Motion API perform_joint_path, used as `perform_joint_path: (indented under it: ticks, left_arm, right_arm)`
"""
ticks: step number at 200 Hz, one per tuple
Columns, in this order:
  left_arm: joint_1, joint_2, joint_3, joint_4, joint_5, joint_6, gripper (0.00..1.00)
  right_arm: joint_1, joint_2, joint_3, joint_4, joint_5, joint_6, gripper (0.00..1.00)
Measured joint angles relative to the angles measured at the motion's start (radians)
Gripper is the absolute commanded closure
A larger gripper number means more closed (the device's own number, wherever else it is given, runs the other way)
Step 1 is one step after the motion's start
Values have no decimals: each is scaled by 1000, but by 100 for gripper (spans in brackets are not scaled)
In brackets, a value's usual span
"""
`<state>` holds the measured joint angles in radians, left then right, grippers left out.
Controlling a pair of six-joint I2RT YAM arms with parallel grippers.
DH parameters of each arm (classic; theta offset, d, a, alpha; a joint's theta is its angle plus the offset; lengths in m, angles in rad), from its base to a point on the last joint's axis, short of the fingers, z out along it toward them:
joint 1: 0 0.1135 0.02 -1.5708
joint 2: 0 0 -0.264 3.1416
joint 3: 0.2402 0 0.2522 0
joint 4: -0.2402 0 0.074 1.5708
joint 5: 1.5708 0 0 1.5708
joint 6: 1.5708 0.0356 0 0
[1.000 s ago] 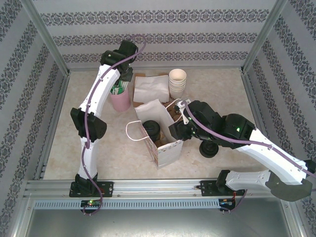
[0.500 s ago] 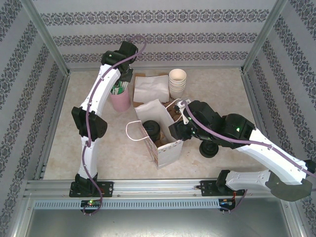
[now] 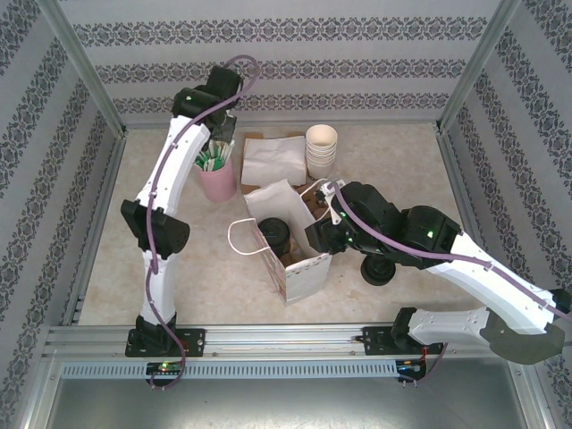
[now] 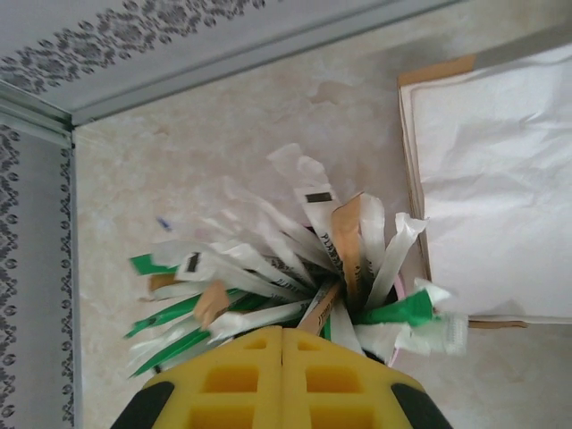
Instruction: Pack the takeout coffee
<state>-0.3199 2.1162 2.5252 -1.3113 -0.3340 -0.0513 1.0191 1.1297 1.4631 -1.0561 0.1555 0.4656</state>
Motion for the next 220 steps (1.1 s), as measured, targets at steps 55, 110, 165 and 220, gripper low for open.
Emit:
perform_joint_path:
  ticks: [55, 110, 165, 220]
  left_arm:
    - [-25, -304, 6, -1, 103, -8, 100]
    - [-190, -526, 8, -34, 314, -43, 100]
    - [-332, -646, -40, -74, 455, -104, 100]
    - [-441, -684, -90, -133, 510, -131, 100]
  right_arm:
    - [0, -2, -3, 36, 18, -1, 50]
    - [0, -98, -77, 108, 116, 3, 50]
    - [0, -217, -122, 126, 272, 11, 50]
    - [0, -264, -138, 124, 365, 28, 50]
